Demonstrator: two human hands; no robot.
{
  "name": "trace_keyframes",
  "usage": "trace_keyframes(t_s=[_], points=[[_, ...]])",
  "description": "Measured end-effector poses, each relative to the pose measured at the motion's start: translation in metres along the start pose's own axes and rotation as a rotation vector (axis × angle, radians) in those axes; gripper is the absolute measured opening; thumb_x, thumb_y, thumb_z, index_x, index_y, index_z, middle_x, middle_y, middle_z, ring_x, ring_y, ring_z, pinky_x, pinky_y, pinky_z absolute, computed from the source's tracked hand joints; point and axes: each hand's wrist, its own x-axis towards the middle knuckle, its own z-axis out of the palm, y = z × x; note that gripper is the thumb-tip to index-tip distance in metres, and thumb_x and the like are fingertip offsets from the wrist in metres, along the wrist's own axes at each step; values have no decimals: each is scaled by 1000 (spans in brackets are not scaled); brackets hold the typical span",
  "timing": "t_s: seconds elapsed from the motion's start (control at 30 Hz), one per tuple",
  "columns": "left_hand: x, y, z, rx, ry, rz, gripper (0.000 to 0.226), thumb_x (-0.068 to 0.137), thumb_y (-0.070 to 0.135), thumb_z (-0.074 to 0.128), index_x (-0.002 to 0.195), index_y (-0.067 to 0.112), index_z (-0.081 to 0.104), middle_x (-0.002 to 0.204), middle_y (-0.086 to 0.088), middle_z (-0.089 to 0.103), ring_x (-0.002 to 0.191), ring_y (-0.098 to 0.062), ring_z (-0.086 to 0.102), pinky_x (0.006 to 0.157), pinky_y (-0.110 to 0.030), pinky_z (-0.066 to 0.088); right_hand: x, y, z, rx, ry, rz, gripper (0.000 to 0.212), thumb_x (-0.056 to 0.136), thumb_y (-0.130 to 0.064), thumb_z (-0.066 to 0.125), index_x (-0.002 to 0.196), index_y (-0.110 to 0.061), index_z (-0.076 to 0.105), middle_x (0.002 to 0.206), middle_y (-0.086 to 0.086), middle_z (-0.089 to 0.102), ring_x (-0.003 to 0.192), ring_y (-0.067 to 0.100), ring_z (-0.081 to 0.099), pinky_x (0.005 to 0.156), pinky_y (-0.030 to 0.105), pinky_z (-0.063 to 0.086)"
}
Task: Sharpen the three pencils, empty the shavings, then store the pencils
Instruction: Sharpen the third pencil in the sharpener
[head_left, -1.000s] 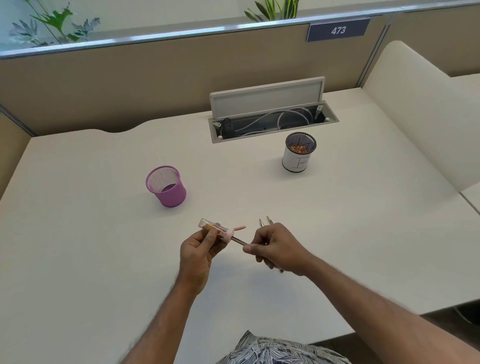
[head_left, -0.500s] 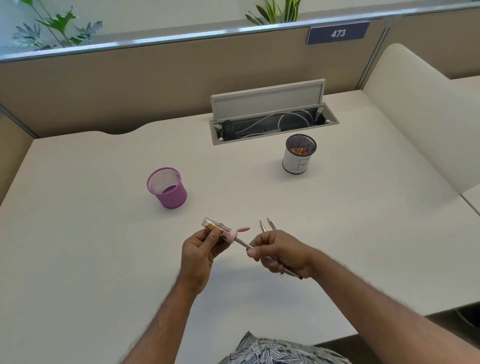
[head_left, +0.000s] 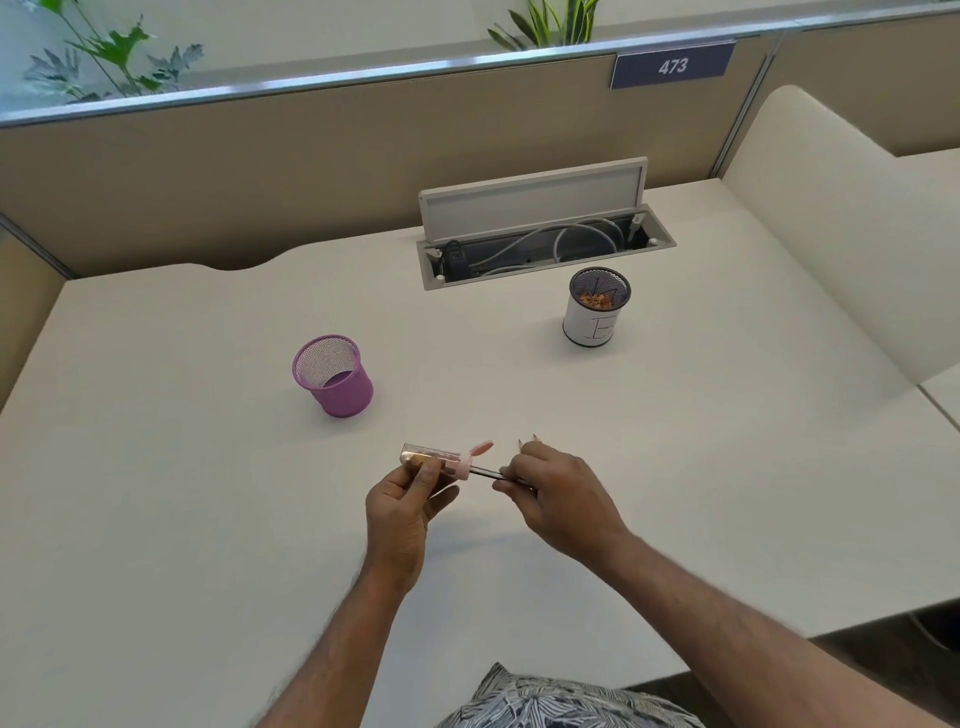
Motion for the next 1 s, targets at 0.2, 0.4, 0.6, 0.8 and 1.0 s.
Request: trace_keyframes(t_s=[0.2,0.4,0.6,0.8,1.0], points=[[1,6,1,66,-54,30,27,95,22,54,90,22,80,96,-5,78,94,-17,72,73,-25,57,4,-1,1,242,-87,226,18,83,-18,74,69,-10,67,55,-8,49,54,11,39,58,24,30],[5,10,-2,57,-148,44,26,87,31,57,93,22,80,99,-3,78,97,-19,72,76,-26,58,13,0,-14,699,-345,551,21,85,-17,73,66,-12,67,59,3,63,39,13,44,42,20,33],[11,9,-6,8,-217,50,26,90,24,56,97,17,79,102,-5,77,100,-23,72,81,-27,57,18,4,-22,895,-471,696,18,86,-14,72,74,-5,63,60,10,60,36,13,40,38,17,26],[15,6,-7,-2,-222,45,26,90,21,55,96,16,79,104,-3,76,98,-22,72,78,-26,57,15,6,-21,981,-531,774,19,90,-20,68,77,-5,69,59,6,56,35,9,37,36,17,25],[18,6,-7,-26,-223,38,26,89,20,55,95,14,80,108,-4,75,100,-24,71,78,-27,56,16,6,-22,1000,-589,793,26,94,-24,62,84,-1,70,58,5,53,35,9,39,35,18,28]])
